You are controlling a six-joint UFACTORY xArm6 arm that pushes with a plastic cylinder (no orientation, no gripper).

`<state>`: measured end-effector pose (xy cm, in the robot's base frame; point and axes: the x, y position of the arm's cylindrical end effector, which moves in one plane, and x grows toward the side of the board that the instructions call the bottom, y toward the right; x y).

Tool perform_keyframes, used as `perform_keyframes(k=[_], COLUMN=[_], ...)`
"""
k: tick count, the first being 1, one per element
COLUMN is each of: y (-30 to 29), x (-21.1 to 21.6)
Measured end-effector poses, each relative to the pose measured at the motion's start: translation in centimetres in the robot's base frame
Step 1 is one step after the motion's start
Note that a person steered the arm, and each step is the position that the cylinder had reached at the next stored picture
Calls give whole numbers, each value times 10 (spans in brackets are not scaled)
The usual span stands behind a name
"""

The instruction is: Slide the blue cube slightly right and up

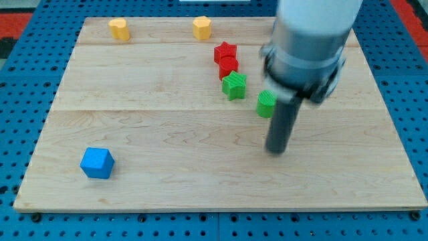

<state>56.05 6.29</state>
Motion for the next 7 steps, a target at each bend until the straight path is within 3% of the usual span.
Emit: perform_keyframes(k=[1, 2, 3, 4, 6, 7], y=[-95, -212, -282, -269, -269, -235], x=[47, 50, 8, -19, 29, 13])
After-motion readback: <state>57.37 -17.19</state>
